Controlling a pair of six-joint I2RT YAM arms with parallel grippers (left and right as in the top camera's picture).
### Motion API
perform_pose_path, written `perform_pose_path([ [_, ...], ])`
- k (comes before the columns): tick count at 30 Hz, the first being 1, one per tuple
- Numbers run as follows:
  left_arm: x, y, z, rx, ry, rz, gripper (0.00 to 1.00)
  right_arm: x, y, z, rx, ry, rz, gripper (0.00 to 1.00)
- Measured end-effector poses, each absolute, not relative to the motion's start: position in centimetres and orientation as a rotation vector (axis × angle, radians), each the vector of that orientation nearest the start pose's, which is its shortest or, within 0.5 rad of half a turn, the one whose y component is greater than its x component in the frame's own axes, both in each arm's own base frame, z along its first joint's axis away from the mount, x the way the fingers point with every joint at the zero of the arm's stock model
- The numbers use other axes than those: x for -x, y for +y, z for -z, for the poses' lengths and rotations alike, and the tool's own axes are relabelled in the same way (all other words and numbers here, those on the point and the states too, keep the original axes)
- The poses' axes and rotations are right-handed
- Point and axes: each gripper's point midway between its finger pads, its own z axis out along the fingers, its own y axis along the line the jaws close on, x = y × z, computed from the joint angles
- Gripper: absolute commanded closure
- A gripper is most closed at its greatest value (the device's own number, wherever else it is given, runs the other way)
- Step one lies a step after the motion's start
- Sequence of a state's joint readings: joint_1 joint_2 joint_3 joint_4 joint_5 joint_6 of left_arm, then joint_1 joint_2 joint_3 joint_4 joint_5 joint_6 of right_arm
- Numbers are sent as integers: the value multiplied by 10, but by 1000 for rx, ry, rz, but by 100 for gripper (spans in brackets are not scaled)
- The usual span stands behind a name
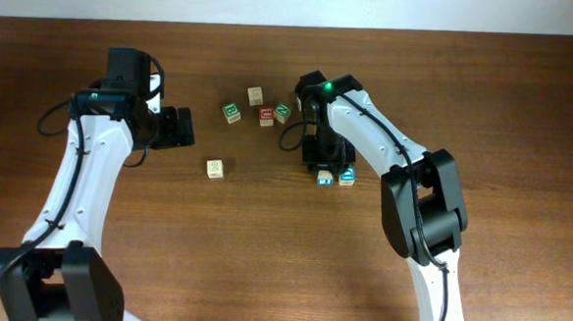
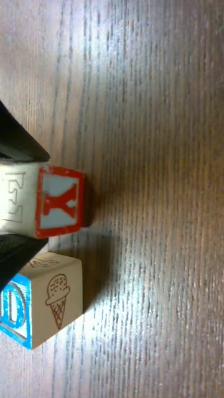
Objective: Rotate 5 blocks
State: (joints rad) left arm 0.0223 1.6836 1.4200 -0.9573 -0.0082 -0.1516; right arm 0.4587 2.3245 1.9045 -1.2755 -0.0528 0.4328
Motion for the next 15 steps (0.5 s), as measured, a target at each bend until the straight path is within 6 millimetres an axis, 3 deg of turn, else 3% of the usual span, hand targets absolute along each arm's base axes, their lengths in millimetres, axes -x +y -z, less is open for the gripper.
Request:
perform_pose_path([
  [12, -386, 10, -139, 245, 2781, 20, 1, -371, 191, -18, 92, 3276, 24, 65],
  [15, -386, 10, -139, 245, 2781, 20, 1, -378, 195, -27, 124, 3253, 7, 65],
])
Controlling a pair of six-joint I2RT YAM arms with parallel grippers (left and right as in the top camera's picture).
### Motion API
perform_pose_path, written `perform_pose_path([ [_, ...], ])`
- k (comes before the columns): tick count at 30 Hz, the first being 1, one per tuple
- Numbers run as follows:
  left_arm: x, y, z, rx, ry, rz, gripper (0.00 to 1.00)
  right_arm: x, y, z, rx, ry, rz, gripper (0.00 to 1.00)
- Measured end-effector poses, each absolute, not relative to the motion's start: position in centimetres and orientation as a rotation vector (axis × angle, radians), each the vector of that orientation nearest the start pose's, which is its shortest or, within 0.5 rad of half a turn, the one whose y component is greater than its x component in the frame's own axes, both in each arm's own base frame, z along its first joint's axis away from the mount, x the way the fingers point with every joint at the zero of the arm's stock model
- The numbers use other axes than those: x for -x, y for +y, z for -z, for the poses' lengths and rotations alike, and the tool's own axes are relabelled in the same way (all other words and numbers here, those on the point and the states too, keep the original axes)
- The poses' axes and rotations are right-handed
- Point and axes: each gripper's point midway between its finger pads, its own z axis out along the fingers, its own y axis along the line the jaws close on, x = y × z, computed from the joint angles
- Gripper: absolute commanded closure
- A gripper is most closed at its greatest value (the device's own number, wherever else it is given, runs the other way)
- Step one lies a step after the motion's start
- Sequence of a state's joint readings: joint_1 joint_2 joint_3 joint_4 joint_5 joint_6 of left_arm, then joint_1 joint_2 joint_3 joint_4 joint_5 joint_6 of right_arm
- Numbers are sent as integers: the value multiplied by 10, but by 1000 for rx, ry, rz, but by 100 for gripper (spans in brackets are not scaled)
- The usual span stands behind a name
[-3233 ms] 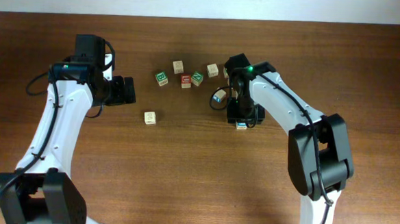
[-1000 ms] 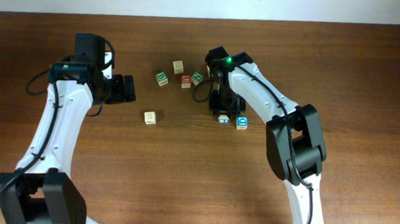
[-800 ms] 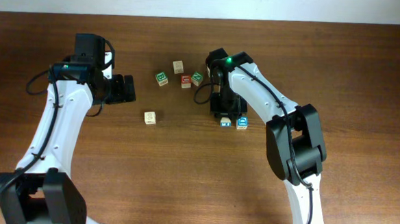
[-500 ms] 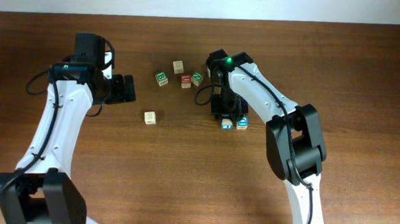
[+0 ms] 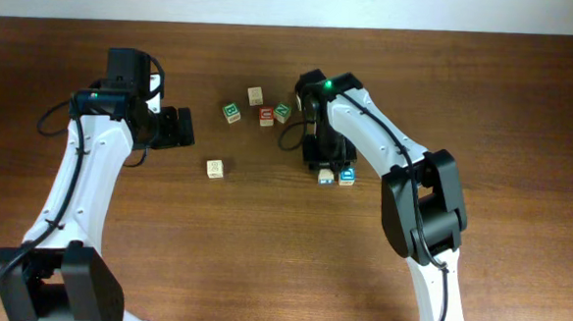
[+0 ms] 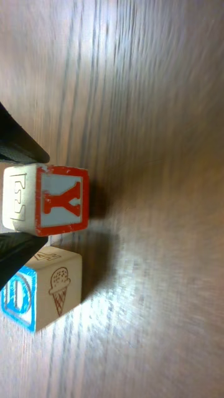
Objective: Rotate 5 blocks
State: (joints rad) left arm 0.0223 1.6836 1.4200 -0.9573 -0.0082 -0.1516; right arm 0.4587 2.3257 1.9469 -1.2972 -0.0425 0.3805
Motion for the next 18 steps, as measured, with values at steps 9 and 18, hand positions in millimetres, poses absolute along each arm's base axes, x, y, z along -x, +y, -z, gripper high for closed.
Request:
perform_pose_path([
  [9, -386, 10, -139, 245, 2781, 20, 1, -393, 204, -46, 166, 3192, -35, 65],
  [18, -386, 10, -139, 245, 2781, 20, 1, -370, 199, -40, 217, 3258, 69, 64],
])
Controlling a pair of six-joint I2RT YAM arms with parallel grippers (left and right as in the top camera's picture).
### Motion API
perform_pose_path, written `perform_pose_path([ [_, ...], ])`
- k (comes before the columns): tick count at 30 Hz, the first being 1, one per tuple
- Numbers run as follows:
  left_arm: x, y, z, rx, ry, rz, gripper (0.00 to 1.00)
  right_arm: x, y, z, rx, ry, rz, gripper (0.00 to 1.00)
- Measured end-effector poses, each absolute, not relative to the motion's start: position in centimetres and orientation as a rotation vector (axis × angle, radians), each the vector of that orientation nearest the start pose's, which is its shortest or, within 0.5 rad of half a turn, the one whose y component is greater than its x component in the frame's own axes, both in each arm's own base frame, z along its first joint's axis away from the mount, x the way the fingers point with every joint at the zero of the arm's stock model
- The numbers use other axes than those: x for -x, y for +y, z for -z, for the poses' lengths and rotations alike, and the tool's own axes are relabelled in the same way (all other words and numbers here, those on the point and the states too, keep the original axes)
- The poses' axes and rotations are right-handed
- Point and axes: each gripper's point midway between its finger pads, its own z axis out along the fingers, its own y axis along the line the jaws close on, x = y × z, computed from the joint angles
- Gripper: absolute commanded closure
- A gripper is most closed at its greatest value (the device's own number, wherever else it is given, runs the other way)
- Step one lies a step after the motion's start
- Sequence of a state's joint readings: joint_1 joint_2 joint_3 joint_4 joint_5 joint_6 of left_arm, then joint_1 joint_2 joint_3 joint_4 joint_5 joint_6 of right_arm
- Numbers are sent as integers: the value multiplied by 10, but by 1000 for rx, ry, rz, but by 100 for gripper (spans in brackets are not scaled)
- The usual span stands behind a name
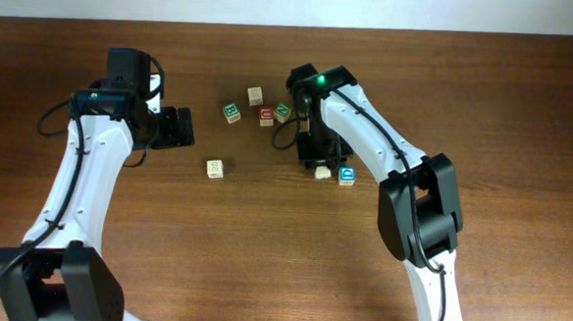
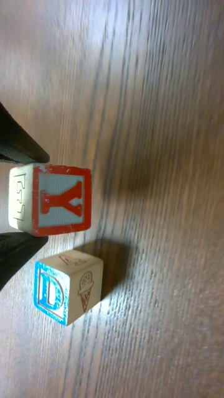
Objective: Rotate 5 blocks
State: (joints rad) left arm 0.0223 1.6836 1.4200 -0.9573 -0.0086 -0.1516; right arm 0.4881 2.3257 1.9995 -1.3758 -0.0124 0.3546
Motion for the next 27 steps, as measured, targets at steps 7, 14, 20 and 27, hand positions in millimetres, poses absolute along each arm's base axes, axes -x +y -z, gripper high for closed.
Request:
perform_pose_path([
  [7, -386, 10, -139, 245, 2781, 20, 1, -368, 195, -21, 218, 3258, 97, 64],
  [14, -386, 10, -139, 245, 2781, 20, 1, -372, 196, -21, 214, 3242, 85, 58],
  [20, -386, 10, -139, 245, 2781, 20, 1, -370, 189, -24, 215, 3261, 99, 48],
  [27, -386, 10, -139, 245, 2781, 20, 1, -378, 193, -30, 225, 3232, 80, 54],
])
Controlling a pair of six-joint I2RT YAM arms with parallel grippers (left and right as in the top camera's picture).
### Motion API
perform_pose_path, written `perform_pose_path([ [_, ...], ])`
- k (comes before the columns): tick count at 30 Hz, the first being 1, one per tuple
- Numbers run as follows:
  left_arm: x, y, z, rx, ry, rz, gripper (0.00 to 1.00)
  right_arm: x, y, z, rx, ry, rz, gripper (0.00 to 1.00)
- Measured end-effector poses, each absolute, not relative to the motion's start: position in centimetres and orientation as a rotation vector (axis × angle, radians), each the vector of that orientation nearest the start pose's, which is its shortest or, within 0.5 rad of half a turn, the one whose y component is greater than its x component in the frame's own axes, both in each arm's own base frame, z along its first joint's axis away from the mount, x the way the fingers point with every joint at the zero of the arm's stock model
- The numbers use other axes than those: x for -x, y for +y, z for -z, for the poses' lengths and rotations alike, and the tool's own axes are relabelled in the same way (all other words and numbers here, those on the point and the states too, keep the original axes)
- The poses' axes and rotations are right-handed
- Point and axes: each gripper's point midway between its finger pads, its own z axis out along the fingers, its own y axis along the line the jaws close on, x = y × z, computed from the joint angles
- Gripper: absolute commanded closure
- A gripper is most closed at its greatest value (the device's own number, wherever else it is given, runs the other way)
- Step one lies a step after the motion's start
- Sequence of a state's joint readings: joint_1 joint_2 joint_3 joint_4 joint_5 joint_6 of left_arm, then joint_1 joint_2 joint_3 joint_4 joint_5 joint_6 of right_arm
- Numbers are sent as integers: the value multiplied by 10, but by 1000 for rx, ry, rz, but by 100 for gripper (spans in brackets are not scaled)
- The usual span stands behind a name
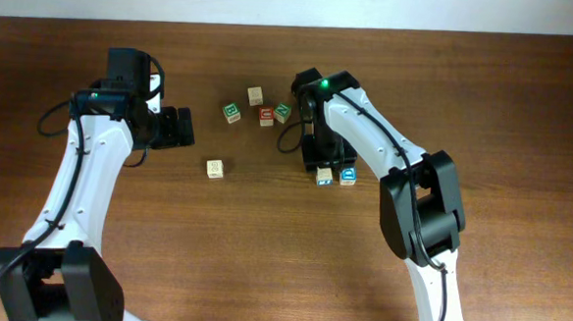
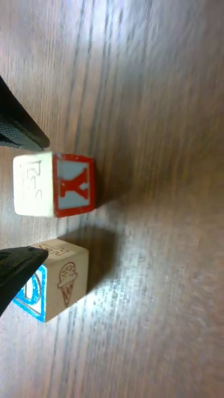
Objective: Rotate 5 blocks
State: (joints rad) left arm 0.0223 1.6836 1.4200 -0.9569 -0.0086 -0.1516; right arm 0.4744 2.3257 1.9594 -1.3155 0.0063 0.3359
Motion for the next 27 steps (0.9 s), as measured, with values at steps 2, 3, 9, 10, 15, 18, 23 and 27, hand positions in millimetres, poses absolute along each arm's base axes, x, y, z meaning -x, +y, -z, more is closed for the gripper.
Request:
perform_pose_path([
  [2, -386, 10, -139, 245, 2781, 20, 1, -386, 199, -32, 241, 3194, 53, 57],
  [3, -386, 10, -139, 245, 2781, 20, 1, -388, 203, -33, 248, 3181, 45, 59],
  [9, -386, 10, -139, 245, 2781, 20, 1, -382, 241, -33, 392, 3115, 8, 71],
  [10, -386, 10, -139, 245, 2781, 20, 1, -379, 245, -33, 407, 3114, 5, 71],
  [15, -386, 10, -139, 245, 2781, 20, 1, -370, 258, -31, 461, 3113, 3, 78],
  [18, -386, 10, -139, 245, 2781, 20, 1, -368, 257, -27, 461, 3126, 13, 79],
  [23, -386, 10, -139, 245, 2781, 20, 1, -364, 251, -20, 457, 3151, 32, 79],
  [27, -386, 10, -139, 245, 2781, 20, 1, -363, 240, -15, 426, 3177, 48, 79],
])
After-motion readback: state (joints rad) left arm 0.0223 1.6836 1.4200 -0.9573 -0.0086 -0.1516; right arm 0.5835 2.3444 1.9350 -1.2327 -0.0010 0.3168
